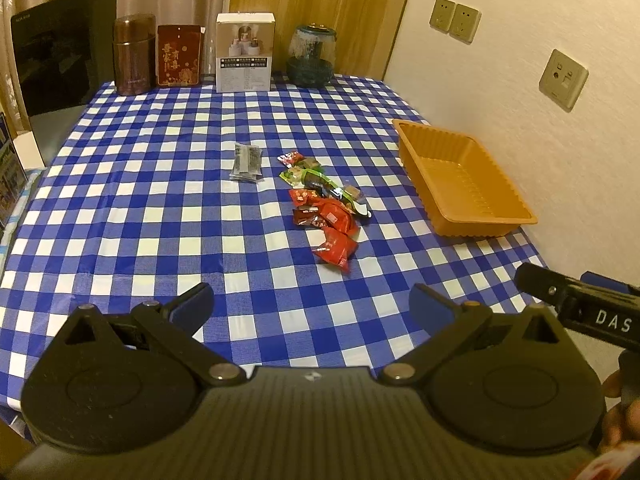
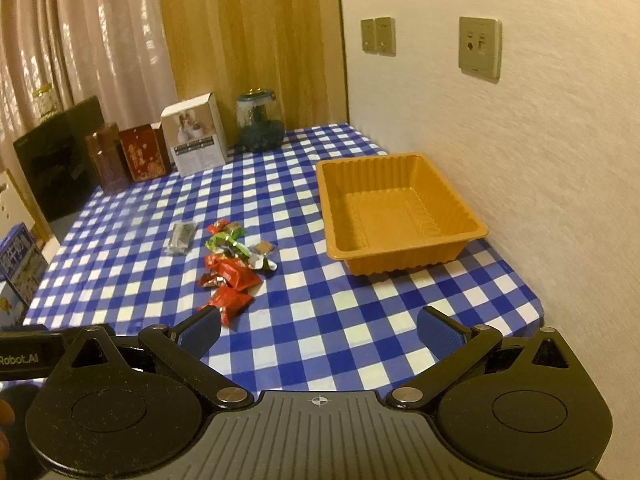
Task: Organize snacks
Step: 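Grasp a red candy packet with the left tool while the right tool grasps another red packet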
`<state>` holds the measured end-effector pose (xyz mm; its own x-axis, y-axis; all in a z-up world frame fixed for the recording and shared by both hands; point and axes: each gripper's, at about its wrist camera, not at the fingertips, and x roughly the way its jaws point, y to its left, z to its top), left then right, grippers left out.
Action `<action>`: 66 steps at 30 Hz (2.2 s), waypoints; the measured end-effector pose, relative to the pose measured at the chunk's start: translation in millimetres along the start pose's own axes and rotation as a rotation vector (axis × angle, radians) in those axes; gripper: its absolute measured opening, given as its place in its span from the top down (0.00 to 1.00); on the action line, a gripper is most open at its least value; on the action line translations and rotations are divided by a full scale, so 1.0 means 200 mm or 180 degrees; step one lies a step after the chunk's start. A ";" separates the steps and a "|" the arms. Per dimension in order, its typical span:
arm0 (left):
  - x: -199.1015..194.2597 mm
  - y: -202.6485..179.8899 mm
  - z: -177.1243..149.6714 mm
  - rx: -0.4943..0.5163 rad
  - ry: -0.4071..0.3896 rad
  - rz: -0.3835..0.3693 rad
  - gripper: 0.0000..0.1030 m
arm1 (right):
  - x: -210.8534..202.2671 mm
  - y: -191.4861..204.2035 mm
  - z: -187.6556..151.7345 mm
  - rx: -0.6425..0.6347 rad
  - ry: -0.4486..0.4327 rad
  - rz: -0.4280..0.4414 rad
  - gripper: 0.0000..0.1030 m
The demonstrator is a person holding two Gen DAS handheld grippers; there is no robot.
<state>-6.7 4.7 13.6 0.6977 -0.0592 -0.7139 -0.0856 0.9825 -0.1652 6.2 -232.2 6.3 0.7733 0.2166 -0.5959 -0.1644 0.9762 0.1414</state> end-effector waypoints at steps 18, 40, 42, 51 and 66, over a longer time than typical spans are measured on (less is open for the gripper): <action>0.45 0.07 0.16 0.0406 0.0086 -0.0179 0.00 | 0.36 -0.07 0.04 0.0235 0.0044 0.0136 0.00; 1.03 -0.14 0.12 0.1323 0.0260 -0.0464 0.47 | 0.88 -0.14 -0.01 0.0246 0.0412 0.0130 0.17; 1.04 -0.15 0.11 0.1342 0.0285 -0.0470 0.54 | 0.89 -0.15 -0.01 0.0246 0.0427 0.0111 0.17; 1.05 -0.11 0.11 0.1309 0.0351 -0.0454 0.71 | 0.93 -0.10 -0.01 0.0175 0.0489 0.0191 0.17; 0.95 0.21 0.25 0.0659 0.0083 -0.0074 0.72 | 1.05 0.17 0.05 -0.0477 0.0424 0.0794 0.39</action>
<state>157.7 43.0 -94.9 0.6790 -0.0842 -0.7293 0.0802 0.9960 -0.0403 168.4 -153.6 -105.7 0.6124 0.4394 -0.6572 -0.4349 0.8815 0.1841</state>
